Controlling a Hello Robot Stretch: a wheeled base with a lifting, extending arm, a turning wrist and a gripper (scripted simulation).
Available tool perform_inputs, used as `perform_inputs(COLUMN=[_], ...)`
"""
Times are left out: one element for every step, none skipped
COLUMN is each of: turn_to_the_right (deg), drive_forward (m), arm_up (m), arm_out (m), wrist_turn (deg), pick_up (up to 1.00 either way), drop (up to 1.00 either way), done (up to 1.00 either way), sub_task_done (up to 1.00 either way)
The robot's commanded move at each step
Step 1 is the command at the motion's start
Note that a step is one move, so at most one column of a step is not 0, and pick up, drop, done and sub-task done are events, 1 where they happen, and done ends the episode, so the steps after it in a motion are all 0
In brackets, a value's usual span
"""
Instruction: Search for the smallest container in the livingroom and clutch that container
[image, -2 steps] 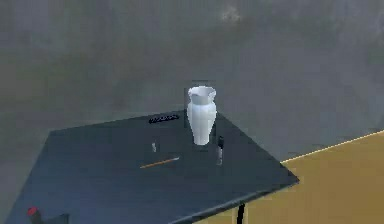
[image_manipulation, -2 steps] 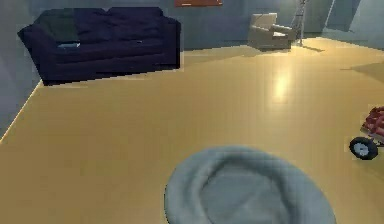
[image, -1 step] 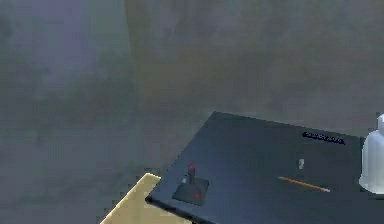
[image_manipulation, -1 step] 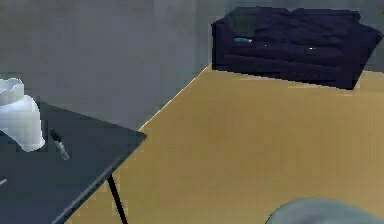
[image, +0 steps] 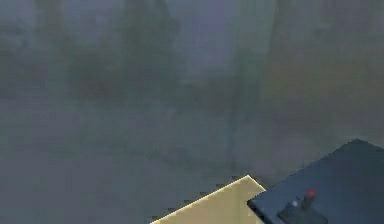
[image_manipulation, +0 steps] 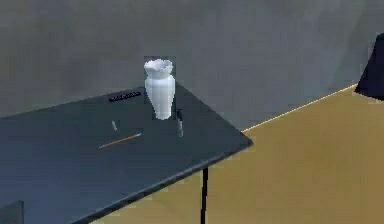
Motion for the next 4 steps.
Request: perform_inputs(turn_to_the_right=[45.0, 12.0, 0.0, -45.0], drive_forward=[0.0, 0.0, 0.2, 0.0], arm_up=[0.0, 0.0, 0.0, 0.0], arm_out=[0.0, 0.0, 0.0, 0.0], wrist_turn=[0.0, 0.0, 0.0, 0.0], pick_up=[0.0, 0.0, 0.0, 0.0], drop=[0.0, 0.0, 0.0, 0.0], done=[0.0, 0.0, 0.0, 0.0], sub_task_done=[0.0, 0.0, 0.0, 0.0])
